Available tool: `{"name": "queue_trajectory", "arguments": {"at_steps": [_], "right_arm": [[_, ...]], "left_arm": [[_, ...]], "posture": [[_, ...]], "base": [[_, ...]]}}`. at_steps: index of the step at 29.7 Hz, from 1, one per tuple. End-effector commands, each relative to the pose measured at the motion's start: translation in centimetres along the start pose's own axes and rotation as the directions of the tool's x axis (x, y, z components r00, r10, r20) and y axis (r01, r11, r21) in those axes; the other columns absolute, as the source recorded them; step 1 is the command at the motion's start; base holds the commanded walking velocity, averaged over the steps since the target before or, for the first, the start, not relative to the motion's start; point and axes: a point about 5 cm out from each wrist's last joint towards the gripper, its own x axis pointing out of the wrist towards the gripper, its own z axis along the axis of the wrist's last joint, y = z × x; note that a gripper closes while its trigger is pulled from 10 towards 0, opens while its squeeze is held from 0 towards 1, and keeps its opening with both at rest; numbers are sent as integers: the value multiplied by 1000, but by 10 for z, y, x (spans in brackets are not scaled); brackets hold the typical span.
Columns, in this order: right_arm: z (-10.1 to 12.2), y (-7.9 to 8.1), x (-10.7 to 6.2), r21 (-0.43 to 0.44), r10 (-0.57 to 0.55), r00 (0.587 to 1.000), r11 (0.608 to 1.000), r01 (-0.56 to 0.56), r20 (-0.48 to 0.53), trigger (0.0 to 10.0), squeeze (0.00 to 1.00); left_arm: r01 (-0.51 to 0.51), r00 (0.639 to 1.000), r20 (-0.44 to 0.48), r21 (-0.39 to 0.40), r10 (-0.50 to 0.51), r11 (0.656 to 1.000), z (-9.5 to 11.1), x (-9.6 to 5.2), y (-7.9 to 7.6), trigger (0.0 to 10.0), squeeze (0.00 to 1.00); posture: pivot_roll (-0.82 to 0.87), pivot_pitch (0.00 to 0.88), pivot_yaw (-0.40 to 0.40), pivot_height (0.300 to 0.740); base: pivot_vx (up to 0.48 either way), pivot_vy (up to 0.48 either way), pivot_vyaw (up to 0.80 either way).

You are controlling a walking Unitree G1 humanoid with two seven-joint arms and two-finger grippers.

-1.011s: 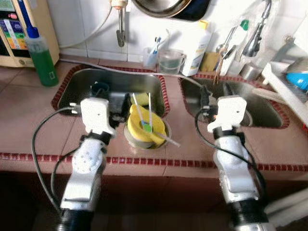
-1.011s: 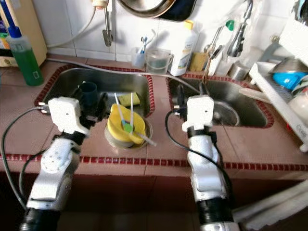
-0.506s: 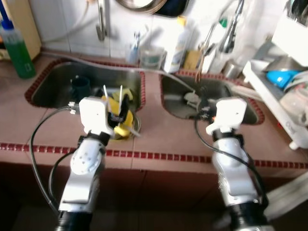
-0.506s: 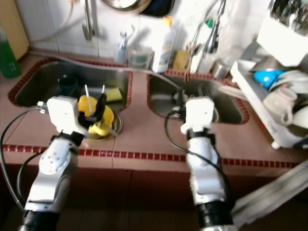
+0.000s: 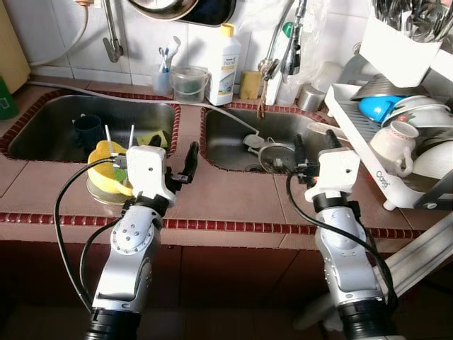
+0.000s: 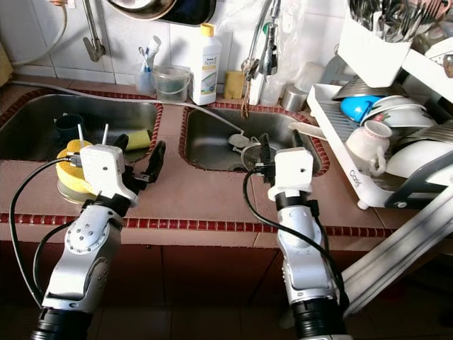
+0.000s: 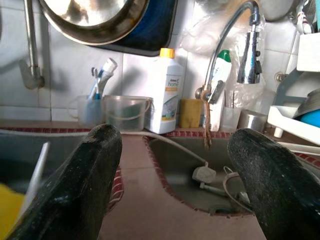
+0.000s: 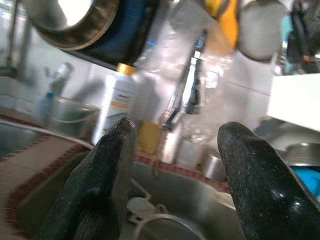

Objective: Kitchen organization

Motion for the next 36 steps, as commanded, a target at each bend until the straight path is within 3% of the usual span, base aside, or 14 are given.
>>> {"name": "queue_trajectory", "arguments": {"at_steps": [1,14,18,19,20,21,24,29,30,31,36], "right_arm": [[5,-4,3,-4,-9,1000,1000,9,20,10000,0],[3,-4,2,23,-11,1000,1000,11,6,10000,0],[3,-3,2,27,13,1000,1000,-13,6,10000,0],[3,-3,2,26,16,1000,1000,-16,6,10000,0],[4,-2,2,23,21,1000,1000,-21,7,10000,0],[4,-2,2,21,24,1000,999,-25,8,10000,0],[3,-4,3,13,30,1000,999,-30,6,10000,0],[4,-4,2,10,28,1000,1000,-29,6,10000,0],[4,-4,2,10,28,1000,1000,-28,6,10000,0],[4,-4,1,10,28,1000,1000,-28,5,10000,0],[5,-4,2,12,27,1000,1000,-27,10,10000,0]], "left_arm": [[9,1000,13,-1,-9,1000,6,1,-1,10000,0],[34,999,25,1,-34,999,12,1,-2,10000,0],[90,995,43,15,-91,996,14,-1,-5,10000,0],[102,994,47,16,-103,995,14,-2,-6,10000,325],[103,994,47,12,-103,995,14,-2,-5,10000,553],[101,994,45,8,-102,995,14,-2,-5,10000,1000],[128,991,54,-23,-126,992,16,0,-4,10000,1000],[90,995,49,3,-90,996,18,2,1,10000,1000],[88,995,49,8,-88,996,19,2,1,10000,882],[82,995,50,15,-83,996,19,2,2,10000,0],[74,995,62,6,-74,997,20,2,4,10000,0]], "posture": [[-142,24,-108,740],[-143,38,-106,740],[-140,45,-113,740],[-140,45,-112,740],[-141,48,-113,740],[-141,48,-113,740],[-145,59,-115,740],[-150,63,-113,740],[-149,63,-113,740],[-150,63,-113,740],[-150,62,-113,740]], "base": [[0,0,0],[0,0,0],[0,0,0],[0,0,0],[0,0,0],[0,0,0],[0,0,0],[0,0,0],[0,0,0],[0,0,0],[0,0,0]]}}
